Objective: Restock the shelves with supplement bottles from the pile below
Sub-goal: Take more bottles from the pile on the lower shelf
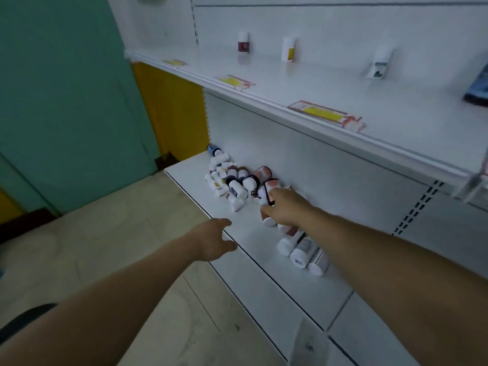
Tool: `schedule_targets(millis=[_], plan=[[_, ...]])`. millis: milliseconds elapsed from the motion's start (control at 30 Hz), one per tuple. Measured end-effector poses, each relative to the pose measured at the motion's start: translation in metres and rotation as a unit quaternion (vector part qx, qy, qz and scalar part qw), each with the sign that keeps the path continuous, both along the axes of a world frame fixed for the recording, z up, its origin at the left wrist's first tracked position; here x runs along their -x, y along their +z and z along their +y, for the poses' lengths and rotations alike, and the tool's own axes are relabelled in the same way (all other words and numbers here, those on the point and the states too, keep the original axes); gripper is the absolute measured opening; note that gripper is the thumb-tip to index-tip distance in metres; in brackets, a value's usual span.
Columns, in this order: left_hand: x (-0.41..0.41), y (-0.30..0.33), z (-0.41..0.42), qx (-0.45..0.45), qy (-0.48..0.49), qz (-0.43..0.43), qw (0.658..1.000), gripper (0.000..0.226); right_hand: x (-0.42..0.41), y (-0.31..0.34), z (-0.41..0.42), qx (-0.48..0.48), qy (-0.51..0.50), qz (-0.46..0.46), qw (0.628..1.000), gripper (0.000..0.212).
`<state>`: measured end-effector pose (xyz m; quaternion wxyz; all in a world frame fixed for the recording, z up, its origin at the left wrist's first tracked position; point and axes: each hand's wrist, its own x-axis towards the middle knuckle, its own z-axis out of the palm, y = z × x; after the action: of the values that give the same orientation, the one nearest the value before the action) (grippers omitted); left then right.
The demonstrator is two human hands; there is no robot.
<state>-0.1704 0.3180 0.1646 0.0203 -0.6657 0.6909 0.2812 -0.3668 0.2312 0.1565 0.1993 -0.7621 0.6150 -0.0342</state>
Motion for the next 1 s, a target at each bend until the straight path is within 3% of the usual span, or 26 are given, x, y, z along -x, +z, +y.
schedule_targets(millis=[333, 533, 767, 1000], plan=[[-0.124, -0.061, -0.167, -0.049, -0.145, -0.02, 0.988, 0.069, -0.1, -0.057, -0.097, -0.031, -0.143, -0.041, 0.988, 0.05], [-0.154, -0.092, -0.26, -0.073, -0.172, -0.041, 0.981, 0.072, -0.133, -0.09, -0.146, -0.069, -0.183, -0.028, 0.98, 0.055], [-0.178, -0.142, -0.348, -0.026, -0.187, -0.047, 0.981, 0.072, -0.172, -0.14, -0.213, -0.08, -0.182, -0.023, 0.98, 0.053], [-0.19, -0.191, -0.4, 0.069, -0.309, -0.08, 0.945, 0.071, -0.206, -0.171, -0.266, -0.025, -0.152, 0.027, 0.988, 0.038]])
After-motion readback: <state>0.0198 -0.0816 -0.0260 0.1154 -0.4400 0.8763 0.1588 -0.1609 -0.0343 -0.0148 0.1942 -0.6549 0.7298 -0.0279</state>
